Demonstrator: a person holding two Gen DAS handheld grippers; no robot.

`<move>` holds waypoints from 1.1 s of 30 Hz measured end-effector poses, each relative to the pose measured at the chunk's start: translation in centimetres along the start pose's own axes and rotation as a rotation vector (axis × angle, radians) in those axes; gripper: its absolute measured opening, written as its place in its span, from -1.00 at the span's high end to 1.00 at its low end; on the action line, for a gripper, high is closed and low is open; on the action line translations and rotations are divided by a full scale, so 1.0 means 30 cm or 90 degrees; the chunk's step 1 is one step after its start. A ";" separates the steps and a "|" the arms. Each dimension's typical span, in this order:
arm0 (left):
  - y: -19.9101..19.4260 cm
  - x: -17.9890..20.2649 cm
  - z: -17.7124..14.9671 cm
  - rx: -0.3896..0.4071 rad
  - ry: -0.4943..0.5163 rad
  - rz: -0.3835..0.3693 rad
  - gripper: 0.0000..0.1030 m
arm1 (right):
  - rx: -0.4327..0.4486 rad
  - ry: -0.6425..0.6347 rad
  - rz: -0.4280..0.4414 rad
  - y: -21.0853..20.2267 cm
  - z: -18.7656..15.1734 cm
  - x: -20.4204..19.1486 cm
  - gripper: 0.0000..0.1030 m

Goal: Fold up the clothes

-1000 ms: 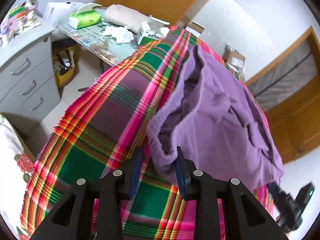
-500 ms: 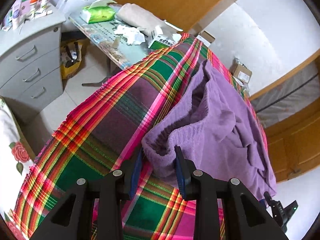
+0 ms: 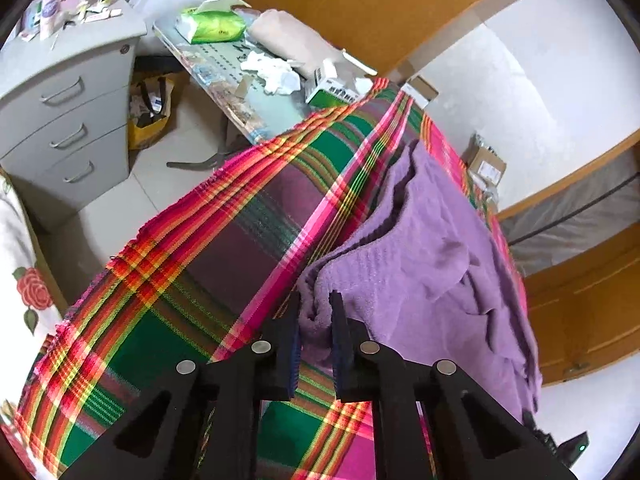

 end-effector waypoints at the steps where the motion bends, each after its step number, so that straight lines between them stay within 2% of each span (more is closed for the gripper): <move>1: -0.014 0.004 0.000 0.008 0.000 -0.005 0.78 | 0.001 0.000 0.004 -0.016 -0.006 0.002 0.92; 9: -0.105 0.042 -0.029 0.037 0.024 -0.030 0.79 | 0.011 -0.009 0.013 -0.064 -0.026 0.009 0.92; 18: -0.147 -0.029 -0.123 0.022 0.000 -0.021 0.79 | -0.026 0.004 0.007 -0.069 -0.091 0.073 0.92; 24: -0.177 -0.038 -0.141 0.029 -0.003 -0.026 0.79 | -0.036 0.003 0.014 -0.077 -0.113 0.087 0.92; 28: -0.191 -0.035 -0.146 0.032 0.000 -0.023 0.79 | -0.038 -0.003 0.012 -0.055 -0.098 0.090 0.92; 33: -0.180 -0.065 -0.170 0.017 -0.006 -0.007 0.79 | -0.073 0.010 -0.008 0.002 -0.116 0.130 0.92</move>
Point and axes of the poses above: each gripper's, at about its wrist camera, not at the fingertips, and y roughly the way its jaws point, x to its right, z to its top, the point moved 4 cm from there along y, roughly the way its jaws point, and after that the axes turned 13 degrees about -z, right-handed, at the moved point
